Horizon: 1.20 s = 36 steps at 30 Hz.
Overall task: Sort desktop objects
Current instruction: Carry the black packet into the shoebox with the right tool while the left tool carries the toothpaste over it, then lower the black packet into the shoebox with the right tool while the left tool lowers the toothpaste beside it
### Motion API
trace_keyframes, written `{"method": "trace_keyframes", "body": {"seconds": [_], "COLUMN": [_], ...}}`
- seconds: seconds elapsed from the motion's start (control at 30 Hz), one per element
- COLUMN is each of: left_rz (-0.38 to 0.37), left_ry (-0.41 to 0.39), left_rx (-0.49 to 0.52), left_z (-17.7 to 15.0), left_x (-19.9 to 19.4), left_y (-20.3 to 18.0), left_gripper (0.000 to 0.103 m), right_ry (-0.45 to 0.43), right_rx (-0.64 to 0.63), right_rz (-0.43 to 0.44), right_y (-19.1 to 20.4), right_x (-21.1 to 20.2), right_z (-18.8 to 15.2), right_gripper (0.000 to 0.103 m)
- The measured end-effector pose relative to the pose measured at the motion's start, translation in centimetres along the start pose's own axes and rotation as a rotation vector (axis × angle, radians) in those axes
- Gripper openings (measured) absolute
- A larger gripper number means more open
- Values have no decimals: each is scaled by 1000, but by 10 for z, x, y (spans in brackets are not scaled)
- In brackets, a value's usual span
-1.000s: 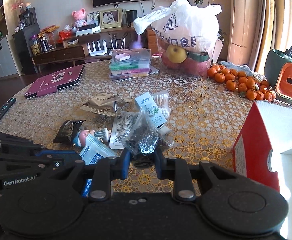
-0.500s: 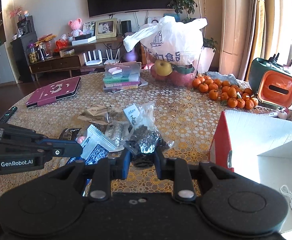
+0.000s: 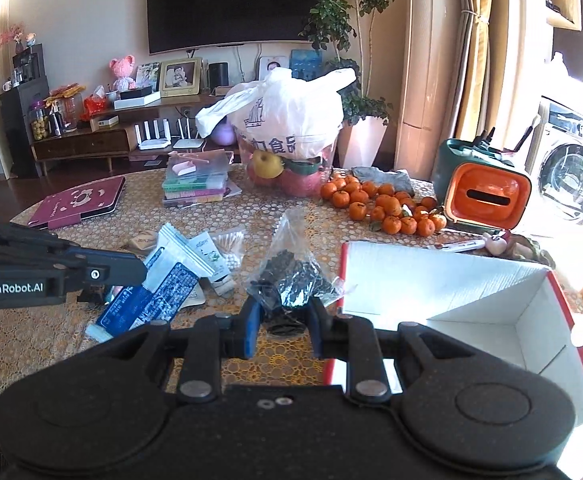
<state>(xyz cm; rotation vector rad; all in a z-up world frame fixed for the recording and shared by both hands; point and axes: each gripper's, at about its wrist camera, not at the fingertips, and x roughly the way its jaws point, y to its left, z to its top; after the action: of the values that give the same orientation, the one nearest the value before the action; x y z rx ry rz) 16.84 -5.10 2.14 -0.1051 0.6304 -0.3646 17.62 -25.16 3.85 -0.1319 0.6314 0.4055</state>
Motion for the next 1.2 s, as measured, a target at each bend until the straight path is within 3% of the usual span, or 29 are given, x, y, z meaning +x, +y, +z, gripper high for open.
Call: {"method": "trace_keyframes", "body": {"seconds": [0.67,1.2], "left_rz": [-110,-182], "left_ry": [-29,68], "left_rx": [93,91], "left_z": [43,60], "left_x": [36,109], "left_y": [-79,-117], "left_gripper": [2,2], "right_ry": [15,125], "right_rx": [35,36], "right_rz": [-141,-208], "right_y": [-77,-128], "right_x": [-36,-13], "right_z": [-16,-30], "right_gripper": [24,24]}}
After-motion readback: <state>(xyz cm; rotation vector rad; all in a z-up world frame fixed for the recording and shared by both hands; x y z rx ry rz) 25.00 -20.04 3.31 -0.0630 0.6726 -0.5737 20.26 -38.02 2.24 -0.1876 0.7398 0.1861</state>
